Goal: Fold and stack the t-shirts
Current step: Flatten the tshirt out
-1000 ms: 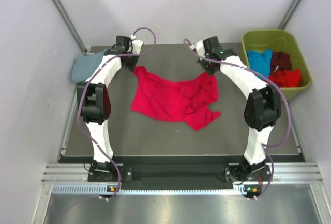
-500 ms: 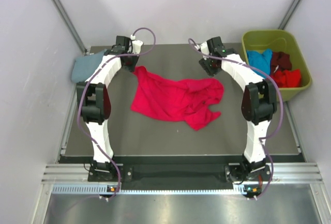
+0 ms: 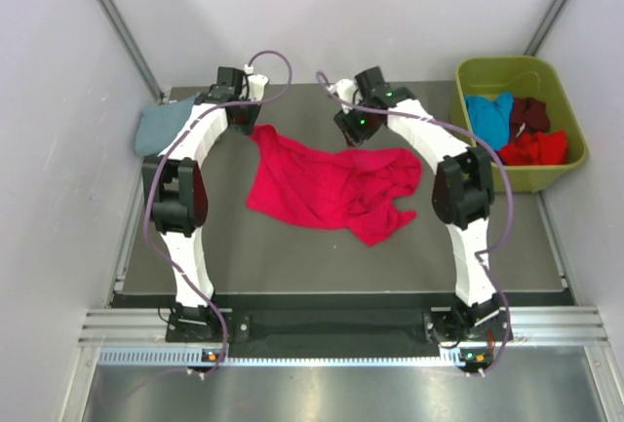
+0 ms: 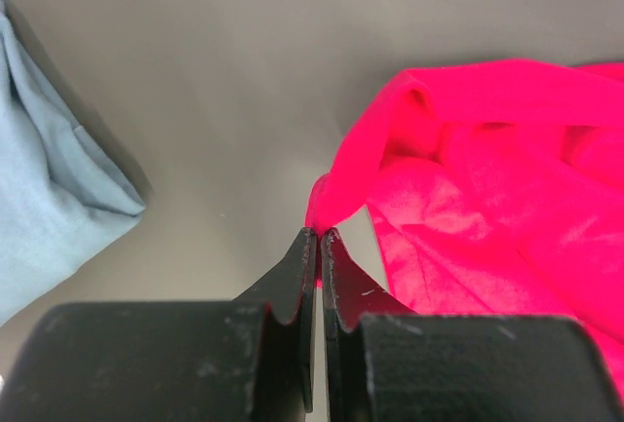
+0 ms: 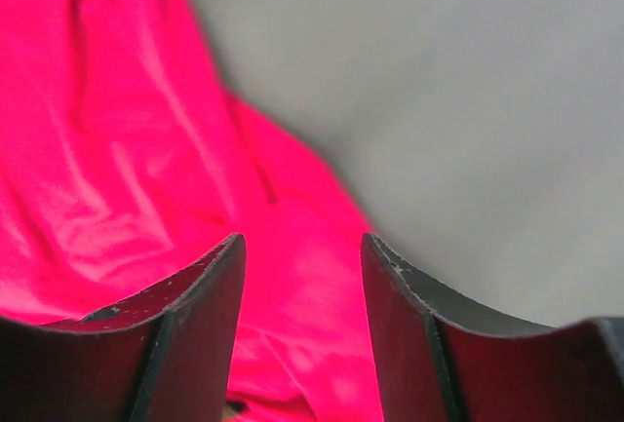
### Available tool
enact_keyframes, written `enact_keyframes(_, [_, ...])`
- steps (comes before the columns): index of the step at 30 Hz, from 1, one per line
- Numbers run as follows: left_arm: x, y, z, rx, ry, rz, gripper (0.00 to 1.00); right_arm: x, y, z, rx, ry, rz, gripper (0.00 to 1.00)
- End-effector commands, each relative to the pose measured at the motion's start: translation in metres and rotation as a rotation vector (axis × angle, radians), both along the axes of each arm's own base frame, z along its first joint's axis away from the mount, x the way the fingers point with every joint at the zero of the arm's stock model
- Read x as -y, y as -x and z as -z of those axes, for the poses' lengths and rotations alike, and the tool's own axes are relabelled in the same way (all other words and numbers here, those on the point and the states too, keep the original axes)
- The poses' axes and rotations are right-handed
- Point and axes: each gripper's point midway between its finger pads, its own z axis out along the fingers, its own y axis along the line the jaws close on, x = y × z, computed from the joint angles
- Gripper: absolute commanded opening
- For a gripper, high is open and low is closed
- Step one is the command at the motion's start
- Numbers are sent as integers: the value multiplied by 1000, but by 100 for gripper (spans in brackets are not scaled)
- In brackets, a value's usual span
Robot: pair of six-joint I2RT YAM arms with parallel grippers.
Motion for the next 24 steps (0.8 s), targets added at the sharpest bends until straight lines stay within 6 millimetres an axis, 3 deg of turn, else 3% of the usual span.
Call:
enact_keyframes(1, [-2, 5, -37, 73, 23, -17, 0, -22, 13, 28, -91, -4, -49, 50])
enact_keyframes(7, [-3, 7, -38, 73, 22, -22, 0, -29, 6, 40, -86, 12, -52, 49])
enact_keyframes(24, [-2, 7, -35, 67, 38, -32, 0, -19, -1, 57, -80, 66, -14, 47])
